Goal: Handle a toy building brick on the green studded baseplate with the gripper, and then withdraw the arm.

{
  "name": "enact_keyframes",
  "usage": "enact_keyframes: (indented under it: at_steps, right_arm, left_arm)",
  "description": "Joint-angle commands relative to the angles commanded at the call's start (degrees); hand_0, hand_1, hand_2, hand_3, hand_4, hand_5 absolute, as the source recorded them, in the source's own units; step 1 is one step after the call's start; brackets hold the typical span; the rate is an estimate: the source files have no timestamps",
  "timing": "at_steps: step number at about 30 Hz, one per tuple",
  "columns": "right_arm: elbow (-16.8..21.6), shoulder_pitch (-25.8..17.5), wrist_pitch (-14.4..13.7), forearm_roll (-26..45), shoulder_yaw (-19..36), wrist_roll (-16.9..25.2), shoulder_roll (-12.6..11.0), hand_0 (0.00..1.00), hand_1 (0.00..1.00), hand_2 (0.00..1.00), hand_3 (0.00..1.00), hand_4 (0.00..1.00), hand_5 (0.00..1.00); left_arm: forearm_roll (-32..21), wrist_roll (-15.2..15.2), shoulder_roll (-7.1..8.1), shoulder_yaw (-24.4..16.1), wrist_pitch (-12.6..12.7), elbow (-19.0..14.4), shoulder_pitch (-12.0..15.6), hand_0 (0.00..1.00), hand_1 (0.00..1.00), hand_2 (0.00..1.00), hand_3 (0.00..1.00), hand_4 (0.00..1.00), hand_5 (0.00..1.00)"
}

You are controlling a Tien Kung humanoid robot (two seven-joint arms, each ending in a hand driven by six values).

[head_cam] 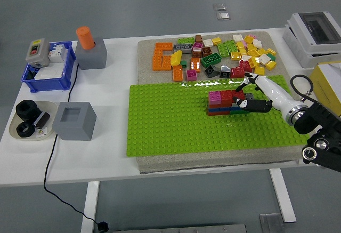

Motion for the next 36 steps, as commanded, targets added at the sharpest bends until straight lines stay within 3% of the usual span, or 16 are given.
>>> enact_keyframes:
  at_steps: [10, 13, 14, 19, 20, 27, 36]
  right_arm:
    - [1.11, -2.11, -1.06, -0.31, 4.24, 0.66, -1.64, 0.827, 0.97, 0.975, 0.66, 0.71, 0.294]
    - [-0.3, -3.54, -2.34, -2.46, 6.71, 0.2, -2.57, 0.827, 0.97, 0.975, 0.66, 0.71, 0.294]
    - [-1.19, -4.27, -2.87, -3.63, 7.78, -0.24, -2.95, 0.826, 0.959, 0.969, 0.737, 0.791, 0.223]
    - [-5.26, -7.87, -5.32, -8.29, 12.15, -0.87, -3.89, 0.826, 0.959, 0.969, 0.737, 0.791, 0.223]
    - [-6.38, -8.38, -5.75, -8.92, 12.57, -0.73, -3.76, 0.818, 0.945, 0.955, 0.908, 0.819, 0.205]
    - [-13.34, -9.48, -7.35, -9.1, 13.33, 1.4, -1.51, 0.817, 0.923, 0.954, 0.927, 0.828, 0.176]
    - [-12.93, -11.13, -7.6, -10.63, 16.12, 1.71, -2.17, 0.817, 0.927, 0.955, 0.918, 0.842, 0.162]
  left_arm:
    - [0.26, 0.2, 0.01, -0.22, -0.04, -0.04, 0.1, 0.767, 0.711, 0.675, 0.772, 0.794, 0.544]
    - [0.39, 0.28, 0.09, -0.36, 0.03, -0.07, 0.08, 0.767, 0.711, 0.675, 0.772, 0.794, 0.544]
    - [0.43, 0.3, 0.15, -0.4, 0.04, -0.08, 0.07, 0.766, 0.711, 0.675, 0.772, 0.794, 0.543]
    - [0.99, 0.42, 0.35, -0.82, 0.15, -0.09, 0.34, 0.766, 0.711, 0.675, 0.772, 0.794, 0.543]
    - [1.14, 0.46, 0.37, -0.93, 0.17, -0.09, 0.41, 0.766, 0.711, 0.678, 0.772, 0.794, 0.542]
    - [1.85, 0.35, 0.12, -1.63, 0.57, -0.13, 0.6, 0.766, 0.711, 0.677, 0.772, 0.795, 0.542]
    - [2.58, -0.09, 0.34, -2.08, 0.79, -0.06, 0.0, 0.766, 0.71, 0.677, 0.772, 0.795, 0.539]
